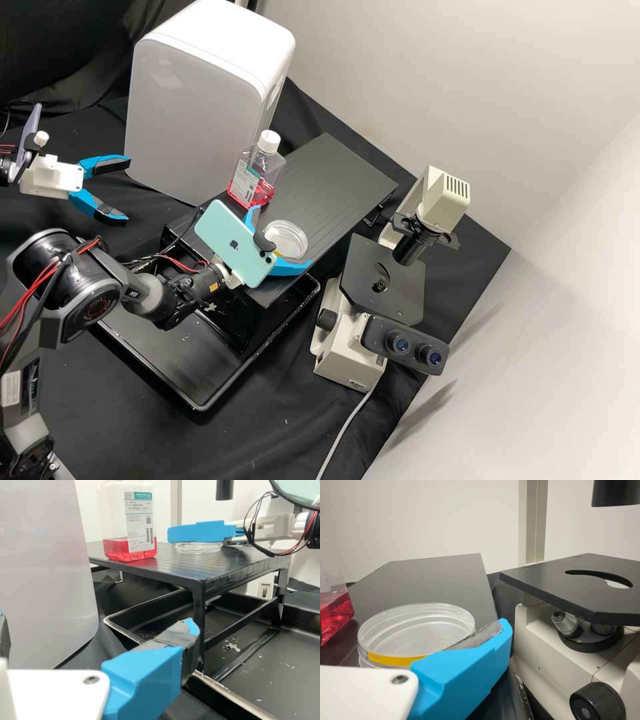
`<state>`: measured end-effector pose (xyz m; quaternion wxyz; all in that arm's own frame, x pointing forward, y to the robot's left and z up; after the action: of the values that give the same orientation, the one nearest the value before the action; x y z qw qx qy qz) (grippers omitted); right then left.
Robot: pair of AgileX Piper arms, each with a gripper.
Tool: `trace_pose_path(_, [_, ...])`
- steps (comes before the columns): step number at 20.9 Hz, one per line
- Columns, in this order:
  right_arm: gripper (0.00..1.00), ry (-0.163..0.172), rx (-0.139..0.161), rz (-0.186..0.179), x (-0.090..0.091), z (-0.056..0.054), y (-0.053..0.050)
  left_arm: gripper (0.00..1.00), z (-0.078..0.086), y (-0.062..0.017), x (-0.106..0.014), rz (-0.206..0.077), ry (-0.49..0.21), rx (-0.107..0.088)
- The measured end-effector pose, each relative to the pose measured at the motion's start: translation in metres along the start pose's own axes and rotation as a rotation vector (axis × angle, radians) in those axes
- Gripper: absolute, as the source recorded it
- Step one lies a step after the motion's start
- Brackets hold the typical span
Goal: Remove the lid from the petri dish
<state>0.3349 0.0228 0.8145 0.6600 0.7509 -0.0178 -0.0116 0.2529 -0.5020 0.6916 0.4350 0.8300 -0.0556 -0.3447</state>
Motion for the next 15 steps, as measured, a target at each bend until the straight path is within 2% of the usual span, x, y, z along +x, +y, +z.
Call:
trace_pose_path(6, [1.0, -0.001, -0.004, 0.025, -0.004, -0.002, 0.006, 1.0, 0.0, 0.0, 0.0, 0.0, 0.0, 0.0])
trace_pose_path(11, [1.0, -0.014, 0.01, 0.055, -0.005, 0.0, 0.012, 1.0, 0.001, -0.0005, 0.0, -0.002, -0.006, 0.0])
trace_pose_path(14, [1.0, -0.017, -0.006, 0.058, -0.005, 0.0, 0.012, 1.0, 0.002, -0.0022, 0.001, -0.008, -0.007, -0.001])
trace_pose_path(15, [0.0, -0.018, -0.011, 0.058, -0.005, 0.0, 0.012, 1.0, 0.002, -0.0022, 0.001, -0.008, -0.007, -0.001])
